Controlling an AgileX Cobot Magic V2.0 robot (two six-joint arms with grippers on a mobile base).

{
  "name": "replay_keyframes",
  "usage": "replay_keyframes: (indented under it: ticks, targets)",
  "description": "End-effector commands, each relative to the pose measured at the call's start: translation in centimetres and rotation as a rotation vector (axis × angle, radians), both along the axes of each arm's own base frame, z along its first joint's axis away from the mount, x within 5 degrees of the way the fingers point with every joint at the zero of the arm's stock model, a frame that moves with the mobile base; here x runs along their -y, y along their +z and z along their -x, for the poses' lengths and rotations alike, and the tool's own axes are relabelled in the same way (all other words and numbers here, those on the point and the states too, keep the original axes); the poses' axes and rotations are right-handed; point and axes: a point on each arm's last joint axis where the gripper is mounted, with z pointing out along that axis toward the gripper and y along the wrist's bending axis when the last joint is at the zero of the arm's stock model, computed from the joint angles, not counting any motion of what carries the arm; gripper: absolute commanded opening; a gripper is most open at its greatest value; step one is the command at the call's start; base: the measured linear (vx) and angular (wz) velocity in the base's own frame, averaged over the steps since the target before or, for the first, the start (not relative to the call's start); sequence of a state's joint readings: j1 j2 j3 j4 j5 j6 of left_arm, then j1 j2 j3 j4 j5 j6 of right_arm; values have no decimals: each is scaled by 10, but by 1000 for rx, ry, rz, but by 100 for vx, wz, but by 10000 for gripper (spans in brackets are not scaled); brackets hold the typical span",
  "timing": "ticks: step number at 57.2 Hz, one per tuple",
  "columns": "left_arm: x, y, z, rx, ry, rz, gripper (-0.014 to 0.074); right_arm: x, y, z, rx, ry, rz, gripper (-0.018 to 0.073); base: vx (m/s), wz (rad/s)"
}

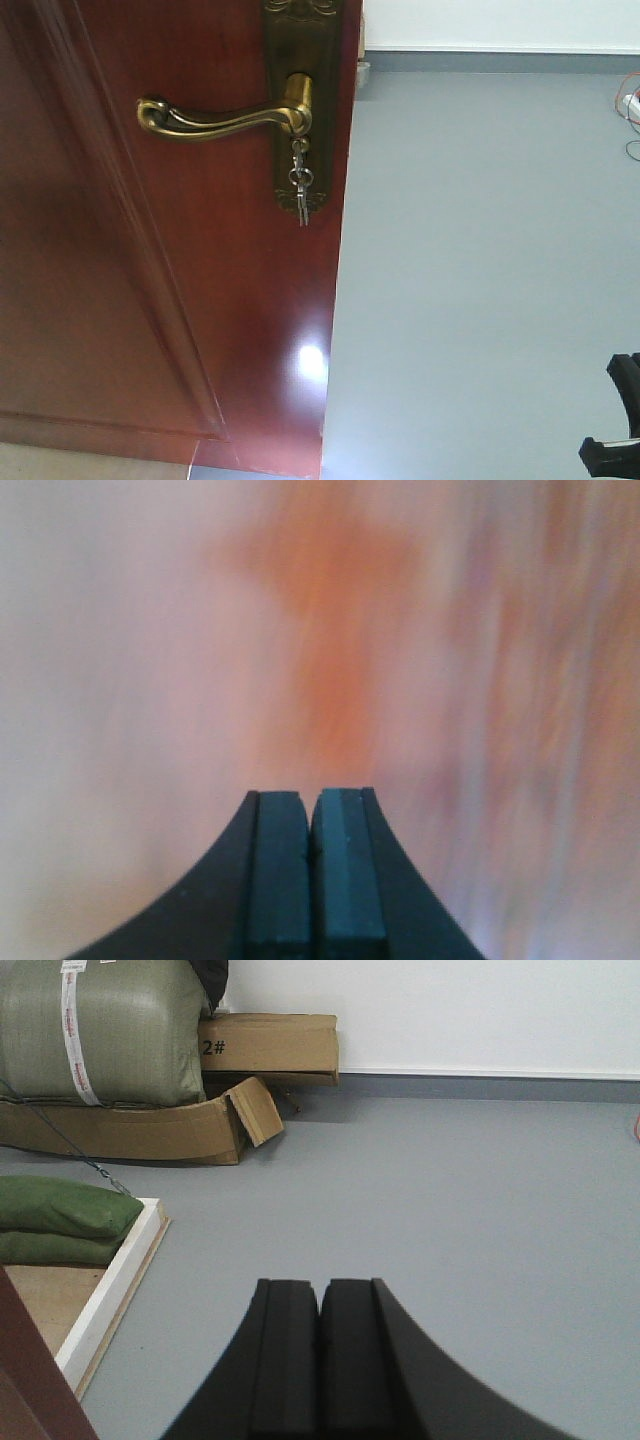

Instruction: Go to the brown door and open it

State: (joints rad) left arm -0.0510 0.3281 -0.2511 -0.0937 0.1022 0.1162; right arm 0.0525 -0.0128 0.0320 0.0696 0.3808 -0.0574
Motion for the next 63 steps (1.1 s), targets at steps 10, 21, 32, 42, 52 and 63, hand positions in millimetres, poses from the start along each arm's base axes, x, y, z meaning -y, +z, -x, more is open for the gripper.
replay_keyframes:
  ticks: [10, 21, 32, 42, 52, 63]
  targets:
    - [-5, -34, 21, 202, 50, 61, -3, 0, 6, -2, 83, -2, 7, 0, 0, 0]
    - [-4, -54, 31, 199, 41, 101, -3, 0, 6, -2, 83, -2, 7, 0, 0, 0]
    - [-4, -55, 32, 192, 37, 100, -3, 0, 6, -2, 83, -2, 7, 0, 0, 0]
    - [-4, -55, 32, 192, 38, 100, -3, 0, 6, -2, 82, -2, 7, 0, 0, 0]
    - [-4, -55, 32, 192, 38, 100, -3, 0, 6, -2, 82, -2, 7, 0, 0, 0]
    - [-4, -55, 32, 192, 38, 100, -3, 0, 6, -2, 82, -2, 7, 0, 0, 0]
